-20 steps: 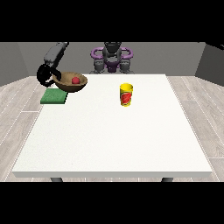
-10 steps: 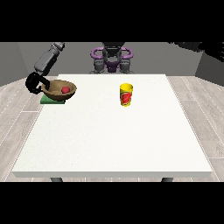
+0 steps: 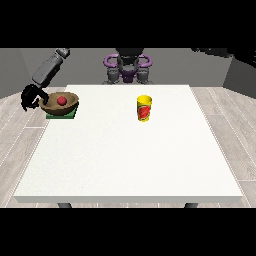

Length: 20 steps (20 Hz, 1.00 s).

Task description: Pick the cup and pour the ball into the bowl, then pick the bowl and place it on the pad

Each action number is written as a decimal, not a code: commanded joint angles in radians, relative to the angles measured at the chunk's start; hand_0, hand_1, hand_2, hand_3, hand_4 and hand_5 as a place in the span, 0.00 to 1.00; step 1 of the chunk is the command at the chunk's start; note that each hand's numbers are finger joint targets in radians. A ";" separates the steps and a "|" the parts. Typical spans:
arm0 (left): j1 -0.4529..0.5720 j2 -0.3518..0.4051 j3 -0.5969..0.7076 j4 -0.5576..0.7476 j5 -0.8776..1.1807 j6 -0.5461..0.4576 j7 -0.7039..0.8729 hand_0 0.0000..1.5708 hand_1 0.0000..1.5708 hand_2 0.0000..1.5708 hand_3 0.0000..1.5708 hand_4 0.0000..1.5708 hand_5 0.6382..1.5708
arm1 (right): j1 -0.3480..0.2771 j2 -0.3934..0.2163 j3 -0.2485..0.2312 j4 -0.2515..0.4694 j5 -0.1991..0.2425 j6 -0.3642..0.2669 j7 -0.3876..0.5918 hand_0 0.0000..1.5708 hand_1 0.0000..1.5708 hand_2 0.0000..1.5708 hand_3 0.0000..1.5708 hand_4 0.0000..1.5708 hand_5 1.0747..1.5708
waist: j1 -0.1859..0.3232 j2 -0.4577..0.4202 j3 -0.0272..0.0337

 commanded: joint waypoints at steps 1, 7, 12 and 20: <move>0.037 -0.008 0.008 -0.019 0.016 -0.009 -0.001 0.00 0.00 0.00 0.00 0.44 0.99 | -0.032 -0.027 -0.007 0.055 0.000 0.014 0.010 1.00 1.00 1.00 0.00 0.62 1.00 | 0.011 -0.009 -0.0013; 0.044 -0.016 -0.037 -0.001 0.030 0.009 0.080 0.00 0.00 0.00 0.00 0.43 0.99 | 0.005 0.071 0.081 0.060 0.072 -0.016 0.006 1.00 1.00 1.00 0.59 0.64 0.98 | -0.009 -0.120 -0.0021; 0.010 0.009 -0.055 0.066 0.027 -0.006 0.078 0.00 0.00 0.00 0.00 0.43 0.98 | -0.061 0.080 0.098 0.061 0.074 -0.039 0.138 1.00 1.00 1.00 0.77 0.61 0.99 | -0.003 -0.168 -0.0029; 0.010 0.076 -0.012 0.160 0.043 -0.063 0.043 0.00 0.00 0.00 0.00 0.41 0.97 | -0.049 0.006 0.049 0.098 0.036 -0.048 0.197 0.43 0.43 0.19 0.33 0.00 0.93 | -0.014 -0.127 -0.0023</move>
